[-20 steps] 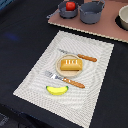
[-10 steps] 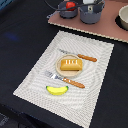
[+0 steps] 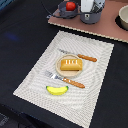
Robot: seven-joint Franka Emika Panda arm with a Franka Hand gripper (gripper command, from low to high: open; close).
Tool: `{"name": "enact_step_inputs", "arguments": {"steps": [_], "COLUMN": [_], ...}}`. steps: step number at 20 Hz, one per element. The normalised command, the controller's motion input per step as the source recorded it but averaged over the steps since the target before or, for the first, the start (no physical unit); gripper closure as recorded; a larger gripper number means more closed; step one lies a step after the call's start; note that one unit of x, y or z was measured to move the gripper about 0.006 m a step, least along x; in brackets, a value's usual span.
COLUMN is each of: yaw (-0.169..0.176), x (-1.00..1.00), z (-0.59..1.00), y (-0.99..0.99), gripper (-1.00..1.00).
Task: Interact with the objects in diverse but meaningful ways.
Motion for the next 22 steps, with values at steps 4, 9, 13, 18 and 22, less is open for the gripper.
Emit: {"name": "enact_step_inputs", "arguments": {"steps": [4, 9, 13, 18, 22], "yaw": [0.033, 0.023, 0.014, 0.005, 0.000], "x": [0.07, 0.11, 0.18, 0.16, 0.15], "z": [-0.12, -0.04, 0.00, 0.00, -0.01], "y": [0.21, 0.16, 0.14, 0.13, 0.12], "gripper": [-1.00, 1.00, 1.00, 1.00, 1.00]}}
